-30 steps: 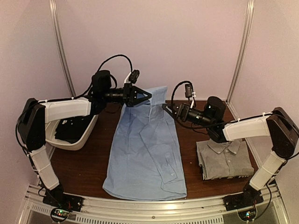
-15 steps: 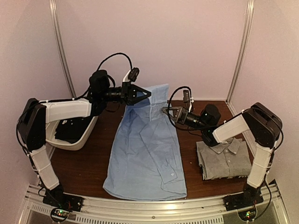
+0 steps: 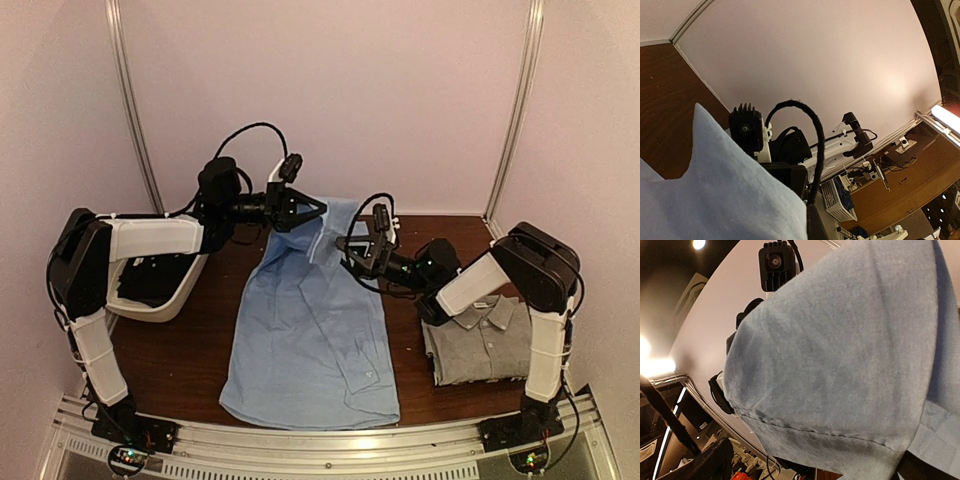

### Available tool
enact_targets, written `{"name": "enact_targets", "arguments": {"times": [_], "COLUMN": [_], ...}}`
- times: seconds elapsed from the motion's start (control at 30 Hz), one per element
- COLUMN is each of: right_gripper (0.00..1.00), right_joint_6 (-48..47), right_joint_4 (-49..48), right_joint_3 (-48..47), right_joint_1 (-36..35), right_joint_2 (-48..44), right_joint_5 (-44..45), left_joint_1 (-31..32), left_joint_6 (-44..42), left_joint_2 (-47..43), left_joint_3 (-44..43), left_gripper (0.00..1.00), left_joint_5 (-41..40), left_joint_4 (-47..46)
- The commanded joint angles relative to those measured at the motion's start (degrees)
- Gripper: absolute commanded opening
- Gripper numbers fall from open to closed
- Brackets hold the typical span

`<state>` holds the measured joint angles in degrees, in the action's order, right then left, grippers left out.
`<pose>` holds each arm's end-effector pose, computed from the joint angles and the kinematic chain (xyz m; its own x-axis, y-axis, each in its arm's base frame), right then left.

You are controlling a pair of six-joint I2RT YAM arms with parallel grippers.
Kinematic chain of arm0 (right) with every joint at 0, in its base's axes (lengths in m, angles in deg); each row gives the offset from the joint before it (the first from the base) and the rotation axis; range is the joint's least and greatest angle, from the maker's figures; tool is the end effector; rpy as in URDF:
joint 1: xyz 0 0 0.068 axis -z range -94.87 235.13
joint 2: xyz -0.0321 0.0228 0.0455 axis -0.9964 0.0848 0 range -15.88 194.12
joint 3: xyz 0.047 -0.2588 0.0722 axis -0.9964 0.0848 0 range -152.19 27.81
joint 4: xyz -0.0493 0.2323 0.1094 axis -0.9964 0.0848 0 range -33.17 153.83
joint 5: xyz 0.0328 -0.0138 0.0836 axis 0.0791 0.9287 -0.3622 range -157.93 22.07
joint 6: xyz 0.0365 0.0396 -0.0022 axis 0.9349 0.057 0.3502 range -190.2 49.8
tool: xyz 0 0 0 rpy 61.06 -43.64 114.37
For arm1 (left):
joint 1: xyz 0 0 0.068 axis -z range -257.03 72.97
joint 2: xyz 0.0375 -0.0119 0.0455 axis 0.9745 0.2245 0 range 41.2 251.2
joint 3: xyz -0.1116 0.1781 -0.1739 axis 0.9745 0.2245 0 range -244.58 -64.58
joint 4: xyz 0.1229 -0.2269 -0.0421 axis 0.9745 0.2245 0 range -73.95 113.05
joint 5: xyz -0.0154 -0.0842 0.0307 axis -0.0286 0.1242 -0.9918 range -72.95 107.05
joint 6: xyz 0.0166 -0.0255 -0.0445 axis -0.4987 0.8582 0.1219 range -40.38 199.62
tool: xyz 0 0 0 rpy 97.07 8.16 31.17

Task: Fold and stack the long sleeve shirts
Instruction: Pass from the left arm to the right

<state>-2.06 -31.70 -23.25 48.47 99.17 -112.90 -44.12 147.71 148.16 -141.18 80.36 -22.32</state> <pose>0.2924 0.2492 0.2000 -0.7467 0.2628 -0.6111 -0.6585 -0.1618 0.7350 0.3420 -0.2591 0.3065 -0.8718 0.0677 -0.4851 0.4769 -0.1088 -0.8722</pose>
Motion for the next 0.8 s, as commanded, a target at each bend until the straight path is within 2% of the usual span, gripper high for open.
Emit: {"name": "enact_targets", "arguments": {"times": [0.0,0.33,0.47,0.57,0.77], "right_gripper": [1.00,0.82,0.68,0.55,0.36], "right_joint_6": [3.69,4.45,4.66,3.01,1.40], "right_joint_4": [-17.33,-16.67,-15.25,-11.07,-3.25], "right_joint_3": [2.62,6.48,6.27,6.28,7.63], "right_joint_1": [-0.28,-1.05,-1.34,-1.59,-1.67], "right_joint_2": [-0.95,-7.10,-8.17,-9.84,-11.36], "right_joint_5": [0.95,3.31,4.15,4.64,6.61], "left_joint_1": [-0.77,-1.70,-1.83,-2.20,-2.68], "left_joint_6": [0.77,-0.25,-2.45,-3.91,-5.88], "left_joint_2": [-0.07,0.02,-0.03,-0.26,-1.35], "left_joint_3": [0.52,2.36,2.66,2.90,3.24], "left_gripper": [0.00,0.00,0.00,0.00,0.00], "left_joint_5": [1.20,0.42,-0.31,-1.20,-2.25], "left_joint_4": [-5.01,-3.70,-0.56,1.68,4.24]}}
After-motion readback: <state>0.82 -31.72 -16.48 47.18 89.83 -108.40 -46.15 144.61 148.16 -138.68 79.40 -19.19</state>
